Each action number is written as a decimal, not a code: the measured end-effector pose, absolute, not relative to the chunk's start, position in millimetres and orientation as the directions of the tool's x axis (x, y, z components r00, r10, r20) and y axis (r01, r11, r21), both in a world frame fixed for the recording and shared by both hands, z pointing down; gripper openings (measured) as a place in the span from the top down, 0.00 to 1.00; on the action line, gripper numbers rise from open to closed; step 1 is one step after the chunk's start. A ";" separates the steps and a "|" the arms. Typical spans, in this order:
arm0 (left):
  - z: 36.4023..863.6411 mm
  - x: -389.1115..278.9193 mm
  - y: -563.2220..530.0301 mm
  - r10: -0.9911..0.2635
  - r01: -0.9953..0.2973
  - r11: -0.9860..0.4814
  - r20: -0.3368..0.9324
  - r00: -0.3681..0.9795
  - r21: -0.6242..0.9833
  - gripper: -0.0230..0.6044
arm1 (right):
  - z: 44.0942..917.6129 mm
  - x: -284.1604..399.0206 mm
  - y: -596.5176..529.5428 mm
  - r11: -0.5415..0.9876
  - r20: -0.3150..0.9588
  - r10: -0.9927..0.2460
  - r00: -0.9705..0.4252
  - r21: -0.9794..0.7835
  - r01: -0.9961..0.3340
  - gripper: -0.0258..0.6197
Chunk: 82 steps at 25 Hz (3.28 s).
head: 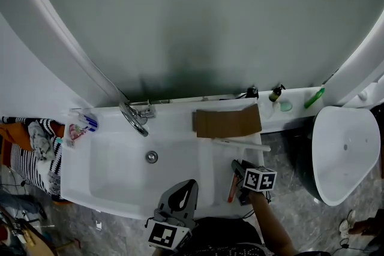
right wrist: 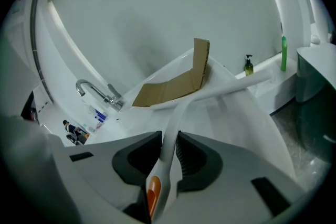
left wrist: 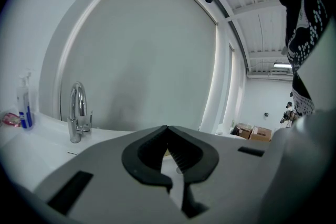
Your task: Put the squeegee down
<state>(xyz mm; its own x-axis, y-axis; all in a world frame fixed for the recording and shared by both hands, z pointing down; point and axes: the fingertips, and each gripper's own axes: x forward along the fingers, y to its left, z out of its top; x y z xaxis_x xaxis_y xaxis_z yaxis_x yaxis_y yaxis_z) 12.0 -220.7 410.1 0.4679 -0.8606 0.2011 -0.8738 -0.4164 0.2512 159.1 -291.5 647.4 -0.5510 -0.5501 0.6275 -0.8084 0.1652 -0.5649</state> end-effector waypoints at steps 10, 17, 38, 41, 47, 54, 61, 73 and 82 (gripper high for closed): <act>408.4 13.6 -214.4 -0.855 -0.869 -0.434 0.197 0.480 0.237 0.96 | 631.7 171.4 -299.1 0.168 0.609 -0.609 -0.509 -0.528 -0.833 0.77; 404.2 20.5 -209.2 -0.841 -0.857 -0.457 0.196 0.504 0.239 0.96 | 580.8 194.6 -307.3 0.180 0.525 -0.710 -0.469 -0.508 -0.842 0.77; 407.6 84.3 -157.8 -0.653 -0.686 -0.709 0.213 0.726 0.163 0.96 | 387.4 151.4 -194.7 0.472 0.170 -0.833 -0.526 -0.275 -0.838 0.91; 408.8 96.5 -150.4 -0.609 -0.646 -0.747 0.227 0.760 0.157 0.96 | 401.8 144.6 -176.7 0.480 0.189 -0.819 -0.542 -0.293 -0.827 0.91; 411.5 107.8 -141.4 -0.596 -0.635 -0.755 0.236 0.768 0.161 0.96 | 408.7 149.4 -156.4 0.477 0.199 -0.822 -0.534 -0.274 -0.835 0.92; 418.2 134.5 -126.9 -0.551 -0.602 -0.784 0.276 0.788 0.154 0.96 | 416.3 161.2 -142.2 0.474 0.227 -0.813 -0.536 -0.277 -0.836 0.92; 424.7 158.3 -112.2 -0.538 -0.582 -0.798 0.252 0.804 0.153 0.96 | 425.3 182.1 -131.3 0.470 0.225 -0.814 -0.535 -0.285 -0.835 0.92; 419.2 168.8 -118.6 -0.587 -0.620 -0.778 0.237 0.774 0.101 0.96 | 423.7 191.1 -135.4 0.531 0.207 -0.785 -0.584 -0.262 -0.806 0.92; 418.4 167.5 -123.8 -0.613 -0.646 -0.757 0.236 0.754 0.094 0.96 | 425.4 192.7 -139.9 0.544 0.208 -0.772 -0.601 -0.274 -0.793 0.92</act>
<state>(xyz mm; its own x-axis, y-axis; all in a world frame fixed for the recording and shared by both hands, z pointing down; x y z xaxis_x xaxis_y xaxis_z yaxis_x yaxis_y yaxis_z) 167.5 -123.8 418.4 0.7536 -0.6135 0.2361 -0.6461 -0.7575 0.0940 192.7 -139.9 425.4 -0.6009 -0.7717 0.2083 -0.7933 0.5439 -0.2737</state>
